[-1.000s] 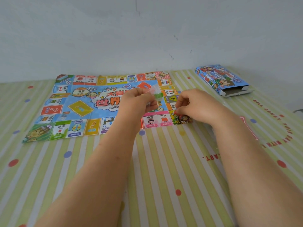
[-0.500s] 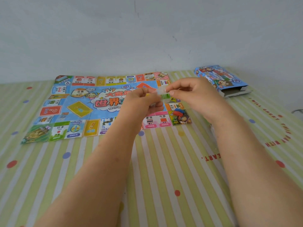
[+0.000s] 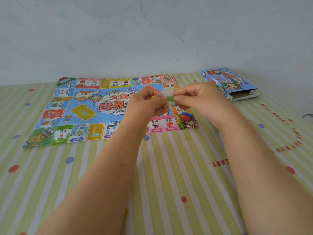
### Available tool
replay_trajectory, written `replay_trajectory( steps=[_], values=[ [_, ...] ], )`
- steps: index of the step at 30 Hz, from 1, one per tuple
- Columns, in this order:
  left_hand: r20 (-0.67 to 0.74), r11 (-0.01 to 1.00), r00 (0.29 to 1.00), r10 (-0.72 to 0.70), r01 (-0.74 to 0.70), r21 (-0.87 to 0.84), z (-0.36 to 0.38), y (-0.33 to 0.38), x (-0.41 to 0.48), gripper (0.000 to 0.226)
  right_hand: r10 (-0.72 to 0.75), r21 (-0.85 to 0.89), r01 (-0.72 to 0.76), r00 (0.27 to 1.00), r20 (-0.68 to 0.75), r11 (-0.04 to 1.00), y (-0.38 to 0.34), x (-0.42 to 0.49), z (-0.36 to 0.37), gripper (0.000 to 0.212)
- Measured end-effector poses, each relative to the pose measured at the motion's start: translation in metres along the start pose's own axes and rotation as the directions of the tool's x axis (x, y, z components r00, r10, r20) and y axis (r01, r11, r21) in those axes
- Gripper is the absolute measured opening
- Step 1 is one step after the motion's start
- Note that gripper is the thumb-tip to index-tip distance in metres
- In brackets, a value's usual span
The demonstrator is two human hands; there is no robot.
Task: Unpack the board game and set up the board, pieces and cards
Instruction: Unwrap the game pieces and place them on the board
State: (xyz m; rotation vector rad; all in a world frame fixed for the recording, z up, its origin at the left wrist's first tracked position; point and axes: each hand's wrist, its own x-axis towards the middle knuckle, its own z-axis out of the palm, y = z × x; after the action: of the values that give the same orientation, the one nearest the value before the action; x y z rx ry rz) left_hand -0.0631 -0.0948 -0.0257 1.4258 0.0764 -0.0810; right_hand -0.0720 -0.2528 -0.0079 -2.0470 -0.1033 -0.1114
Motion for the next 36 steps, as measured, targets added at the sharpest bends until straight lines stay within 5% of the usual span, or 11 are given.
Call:
replay_trajectory(
  steps=[10,19,29,36],
  values=[
    [-0.173,0.999,0.984,-0.048,0.045,-0.019,-0.004,0.000,0.001,0.011,0.003,0.042,-0.003,1.000,0.004,0.999,0.002,0.003,-0.005,0.018],
    [-0.270,0.996,0.959,-0.090,0.089,-0.015,-0.006,0.002,0.003,0.013,0.022,-0.408,0.040,0.989,0.146,0.912,0.006,0.000,0.001,0.020],
    [-0.266,0.994,0.958,-0.110,0.110,-0.014,-0.007,0.003,0.004,0.013,0.081,-0.531,0.080,0.959,0.273,0.843,0.008,0.000,-0.006,0.023],
    [-0.275,0.992,0.954,-0.123,0.122,-0.019,-0.007,0.003,0.004,0.012,0.032,-0.474,-0.001,0.998,0.056,0.881,0.010,0.003,-0.012,0.020]
  ],
)
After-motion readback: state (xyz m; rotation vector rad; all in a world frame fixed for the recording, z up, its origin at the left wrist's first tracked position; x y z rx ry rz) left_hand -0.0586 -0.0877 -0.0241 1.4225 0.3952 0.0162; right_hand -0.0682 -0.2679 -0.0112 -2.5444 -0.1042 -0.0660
